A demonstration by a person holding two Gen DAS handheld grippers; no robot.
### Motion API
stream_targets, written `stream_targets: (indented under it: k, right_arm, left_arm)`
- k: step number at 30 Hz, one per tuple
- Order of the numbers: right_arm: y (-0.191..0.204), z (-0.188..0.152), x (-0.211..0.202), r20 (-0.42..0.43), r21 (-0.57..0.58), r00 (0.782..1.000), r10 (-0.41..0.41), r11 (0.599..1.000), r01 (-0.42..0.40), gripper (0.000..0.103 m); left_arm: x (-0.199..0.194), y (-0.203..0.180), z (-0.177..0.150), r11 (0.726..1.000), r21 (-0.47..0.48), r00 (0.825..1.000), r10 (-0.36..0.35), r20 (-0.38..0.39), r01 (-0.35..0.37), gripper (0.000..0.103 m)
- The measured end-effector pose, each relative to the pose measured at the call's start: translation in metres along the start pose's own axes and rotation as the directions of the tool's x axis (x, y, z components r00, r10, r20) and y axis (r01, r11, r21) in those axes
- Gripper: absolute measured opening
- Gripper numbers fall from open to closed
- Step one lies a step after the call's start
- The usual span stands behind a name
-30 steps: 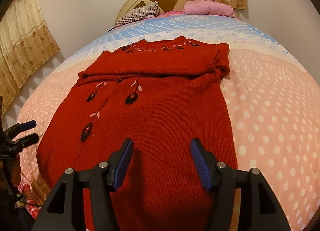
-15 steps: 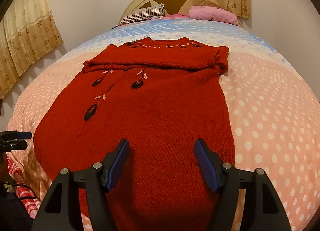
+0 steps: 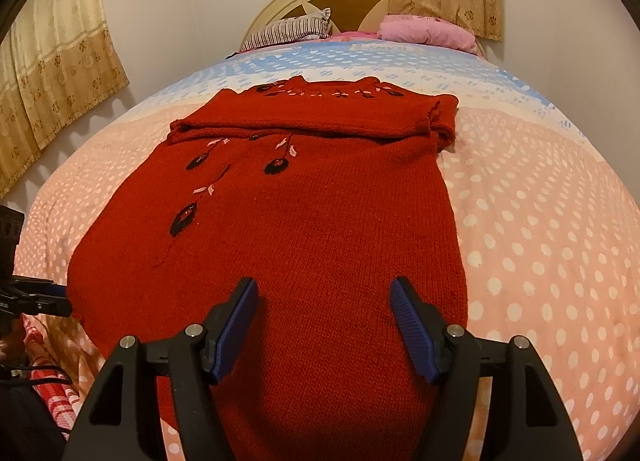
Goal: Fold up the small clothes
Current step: 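Grasp the red sweater's hem with the left and right grippers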
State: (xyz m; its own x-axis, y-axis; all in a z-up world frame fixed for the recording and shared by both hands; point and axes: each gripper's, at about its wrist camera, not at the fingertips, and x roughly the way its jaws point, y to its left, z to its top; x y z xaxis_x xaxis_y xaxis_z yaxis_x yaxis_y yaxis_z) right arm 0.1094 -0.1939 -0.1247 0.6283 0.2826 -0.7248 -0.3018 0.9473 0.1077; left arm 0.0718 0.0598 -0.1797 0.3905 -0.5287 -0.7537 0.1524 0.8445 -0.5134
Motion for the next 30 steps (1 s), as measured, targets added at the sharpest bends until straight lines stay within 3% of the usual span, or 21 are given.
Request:
stream_targets:
  k: [2,7,9,10,14,23,28,30]
  right_arm:
    - [-0.005,0.001,-0.006,0.007,0.015,1.0,-0.009,1.0,0.009,0.07]
    - [-0.026,-0.001,-0.027,0.002,0.076,1.0,0.0,0.997,0.0,0.07]
    - [-0.04,-0.007,-0.036,-0.018,0.128,1.0,0.021,0.992,-0.019,0.07]
    - [-0.046,-0.01,-0.039,-0.027,0.153,0.999,0.037,0.988,-0.032,0.07]
    - [-0.065,-0.032,-0.052,-0.06,0.229,0.995,0.076,0.972,-0.061,0.07]
    - [-0.06,-0.068,-0.061,-0.134,0.223,0.983,0.123,0.97,-0.091,0.07]
    - [-0.06,-0.072,-0.061,-0.125,0.249,0.977,0.17,0.959,-0.135,0.067]
    - [-0.059,-0.073,-0.06,-0.121,0.26,0.972,0.199,0.952,-0.163,0.064]
  left_arm:
    - [-0.002,-0.001,0.001,1.0,0.006,1.0,-0.002,-0.001,0.002,0.037]
    - [-0.01,0.001,0.0,1.0,0.014,1.0,-0.022,0.018,0.022,0.036]
    - [-0.017,0.001,0.001,0.999,0.026,0.999,-0.037,0.029,0.037,0.023]
    - [-0.019,0.0,0.002,0.999,0.034,0.998,-0.043,0.035,0.042,0.021]
    - [-0.021,0.001,0.004,0.998,0.042,0.998,-0.048,0.049,0.046,0.02]
    - [-0.014,0.006,0.002,0.999,0.018,0.999,-0.035,0.04,0.035,0.02]
    - [-0.007,0.011,0.001,0.999,-0.024,0.999,-0.031,0.035,0.032,0.036]
    - [-0.004,0.013,0.0,0.999,-0.037,0.999,-0.025,0.027,0.026,0.047]
